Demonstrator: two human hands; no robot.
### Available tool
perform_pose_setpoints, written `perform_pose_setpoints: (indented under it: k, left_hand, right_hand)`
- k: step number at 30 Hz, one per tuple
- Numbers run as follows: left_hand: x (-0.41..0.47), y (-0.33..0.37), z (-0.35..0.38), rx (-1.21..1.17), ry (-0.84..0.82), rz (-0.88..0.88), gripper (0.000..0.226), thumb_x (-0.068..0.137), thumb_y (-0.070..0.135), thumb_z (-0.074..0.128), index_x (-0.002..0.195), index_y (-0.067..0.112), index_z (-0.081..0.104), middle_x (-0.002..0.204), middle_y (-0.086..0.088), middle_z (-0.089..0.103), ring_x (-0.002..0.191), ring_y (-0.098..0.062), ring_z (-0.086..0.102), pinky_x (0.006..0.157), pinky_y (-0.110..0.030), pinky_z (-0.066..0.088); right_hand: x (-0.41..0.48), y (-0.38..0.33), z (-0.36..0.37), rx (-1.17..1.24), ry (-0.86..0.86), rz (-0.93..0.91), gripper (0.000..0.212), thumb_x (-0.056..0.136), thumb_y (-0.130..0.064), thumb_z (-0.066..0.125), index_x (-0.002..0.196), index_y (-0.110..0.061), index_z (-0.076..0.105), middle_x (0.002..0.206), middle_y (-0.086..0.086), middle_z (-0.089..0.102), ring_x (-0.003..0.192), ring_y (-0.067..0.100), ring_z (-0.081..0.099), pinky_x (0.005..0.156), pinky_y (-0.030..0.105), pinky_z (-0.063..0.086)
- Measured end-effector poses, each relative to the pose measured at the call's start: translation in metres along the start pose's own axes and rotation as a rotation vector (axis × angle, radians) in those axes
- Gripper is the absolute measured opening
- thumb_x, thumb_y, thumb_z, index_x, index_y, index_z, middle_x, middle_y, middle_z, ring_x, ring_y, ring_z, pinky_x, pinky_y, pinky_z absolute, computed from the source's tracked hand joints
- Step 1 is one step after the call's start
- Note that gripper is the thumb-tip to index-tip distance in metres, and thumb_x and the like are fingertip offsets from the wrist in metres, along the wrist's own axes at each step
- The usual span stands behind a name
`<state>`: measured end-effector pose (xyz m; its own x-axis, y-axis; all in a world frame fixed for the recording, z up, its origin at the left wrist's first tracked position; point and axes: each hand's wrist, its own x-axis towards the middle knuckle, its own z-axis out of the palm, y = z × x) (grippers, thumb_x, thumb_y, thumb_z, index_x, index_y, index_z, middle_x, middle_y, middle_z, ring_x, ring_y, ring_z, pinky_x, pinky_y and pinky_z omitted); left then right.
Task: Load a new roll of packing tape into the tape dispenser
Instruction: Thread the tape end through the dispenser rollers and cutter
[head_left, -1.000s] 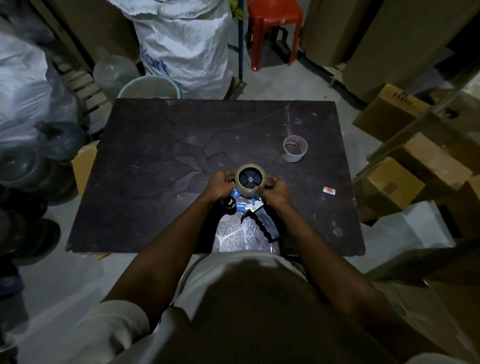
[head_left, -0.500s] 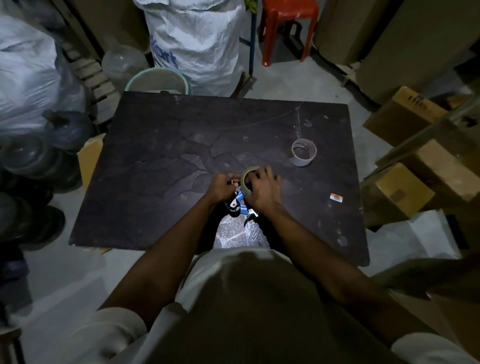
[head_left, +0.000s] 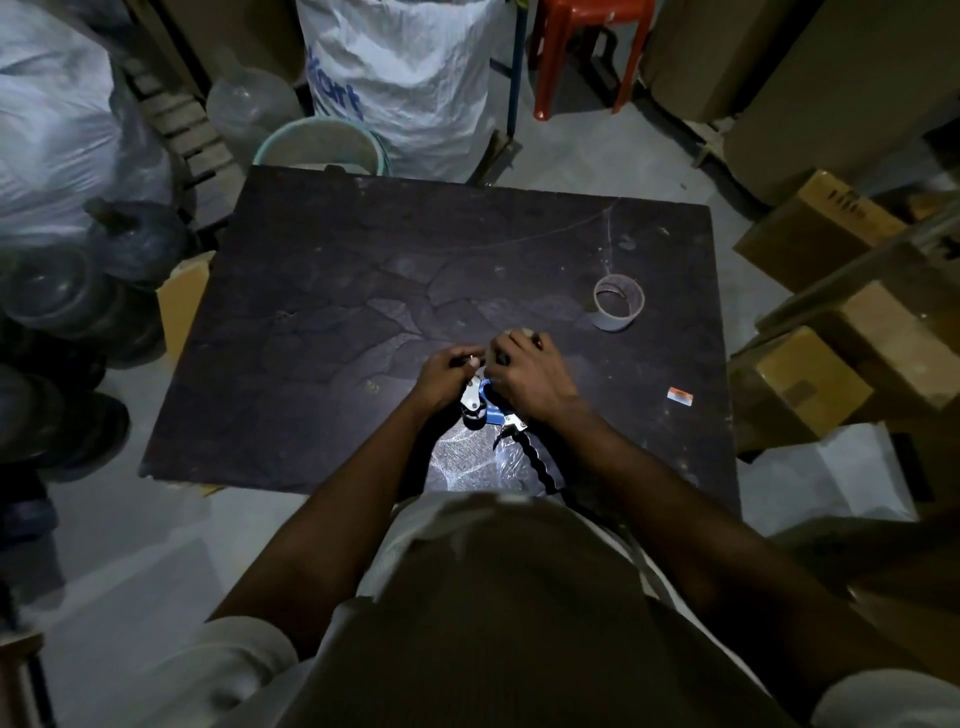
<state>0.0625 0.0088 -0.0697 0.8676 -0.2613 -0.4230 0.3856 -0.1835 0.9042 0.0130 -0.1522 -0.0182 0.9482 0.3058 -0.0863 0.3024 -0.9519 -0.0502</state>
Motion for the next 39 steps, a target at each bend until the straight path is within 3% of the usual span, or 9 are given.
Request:
perform_pose_setpoints:
  k: [4, 7, 10, 17, 22, 27, 30, 34, 39]
  left_hand:
    - [-0.003, -0.003, -0.002, -0.215, 0.038, -0.102, 0.027, 0.094, -0.005, 0.059, 0.112, 0.007, 0.075, 0.118, -0.014, 0.073, 0.118, -0.031, 0.066, 0.105, -0.042, 0.051]
    - [-0.008, 0.002, 0.0, -0.228, 0.028, -0.109, 0.031, 0.093, -0.008, 0.057, 0.112, 0.008, 0.075, 0.11, -0.007, 0.076, 0.106, -0.019, 0.07, 0.091, -0.028, 0.055]
    - [-0.014, 0.001, 0.004, -0.21, 0.035, -0.098, 0.032, 0.094, -0.013, 0.052, 0.115, 0.002, 0.071, 0.1, 0.001, 0.075, 0.087, -0.002, 0.068, 0.076, -0.014, 0.051]
    - [-0.016, -0.007, -0.002, -0.181, 0.026, -0.1, 0.026, 0.097, -0.005, 0.057, 0.116, 0.008, 0.069, 0.116, -0.011, 0.071, 0.108, -0.02, 0.065, 0.095, -0.03, 0.052]
    - [-0.021, -0.003, 0.0, -0.036, 0.043, -0.034, 0.025, 0.099, 0.002, 0.058, 0.123, 0.003, 0.066, 0.109, -0.008, 0.069, 0.096, -0.015, 0.064, 0.074, -0.011, 0.051]
    - [-0.029, 0.001, 0.002, -0.093, 0.067, -0.07, 0.018, 0.099, 0.005, 0.059, 0.112, 0.013, 0.069, 0.103, -0.002, 0.071, 0.097, -0.015, 0.065, 0.086, -0.026, 0.052]
    - [-0.026, -0.01, 0.001, -0.191, 0.097, -0.136, 0.018, 0.093, 0.012, 0.064, 0.106, 0.019, 0.075, 0.104, -0.006, 0.073, 0.101, -0.024, 0.066, 0.09, -0.039, 0.052]
    - [-0.037, 0.009, 0.003, -0.197, 0.075, -0.178, 0.04, 0.085, 0.001, 0.074, 0.121, 0.015, 0.065, 0.117, -0.005, 0.066, 0.093, -0.017, 0.066, 0.071, -0.03, 0.054]
    - [-0.043, 0.021, 0.007, -0.258, 0.048, -0.328, 0.073, 0.069, -0.025, 0.073, 0.132, 0.007, 0.054, 0.129, -0.014, 0.055, 0.073, -0.026, 0.065, 0.061, -0.047, 0.06]
  right_hand:
    - [0.004, 0.005, -0.009, -0.126, -0.111, -0.096, 0.029, 0.081, -0.041, 0.08, 0.101, -0.02, 0.082, 0.124, 0.007, 0.065, 0.118, 0.029, 0.058, 0.092, 0.049, 0.043]
    - [0.009, 0.002, -0.018, -0.169, -0.198, -0.145, 0.031, 0.089, -0.037, 0.073, 0.112, -0.018, 0.08, 0.136, 0.01, 0.061, 0.126, 0.032, 0.056, 0.095, 0.051, 0.047]
    - [0.01, -0.007, -0.022, -0.212, -0.264, -0.194, 0.031, 0.099, -0.025, 0.065, 0.123, -0.008, 0.074, 0.146, 0.012, 0.052, 0.119, 0.034, 0.061, 0.078, 0.045, 0.052]
    - [0.004, -0.014, -0.031, -0.29, -0.325, -0.233, 0.031, 0.107, -0.01, 0.048, 0.132, -0.002, 0.065, 0.145, 0.016, 0.051, 0.126, 0.031, 0.056, 0.081, 0.04, 0.055]
    - [0.011, -0.025, -0.034, -0.43, -0.399, -0.342, 0.031, 0.107, -0.005, 0.045, 0.128, 0.0, 0.067, 0.137, 0.019, 0.06, 0.12, 0.033, 0.064, 0.084, 0.04, 0.057]
    - [0.017, -0.024, -0.037, -0.366, -0.426, -0.389, 0.029, 0.106, -0.002, 0.047, 0.128, 0.002, 0.065, 0.136, 0.02, 0.063, 0.121, 0.033, 0.066, 0.091, 0.04, 0.055]
    - [0.02, -0.012, -0.034, -0.192, -0.406, -0.285, 0.023, 0.101, -0.006, 0.057, 0.119, 0.002, 0.07, 0.122, 0.02, 0.068, 0.112, 0.037, 0.069, 0.084, 0.043, 0.055]
    - [0.006, 0.016, -0.016, 0.302, -0.184, 0.088, 0.02, 0.096, -0.023, 0.07, 0.102, -0.006, 0.078, 0.102, 0.016, 0.076, 0.093, 0.035, 0.071, 0.079, 0.04, 0.054]
    - [-0.033, 0.012, 0.008, 0.509, -0.103, 0.278, 0.037, 0.089, -0.019, 0.079, 0.126, -0.013, 0.074, 0.124, 0.015, 0.075, 0.113, 0.035, 0.069, 0.094, 0.04, 0.054]
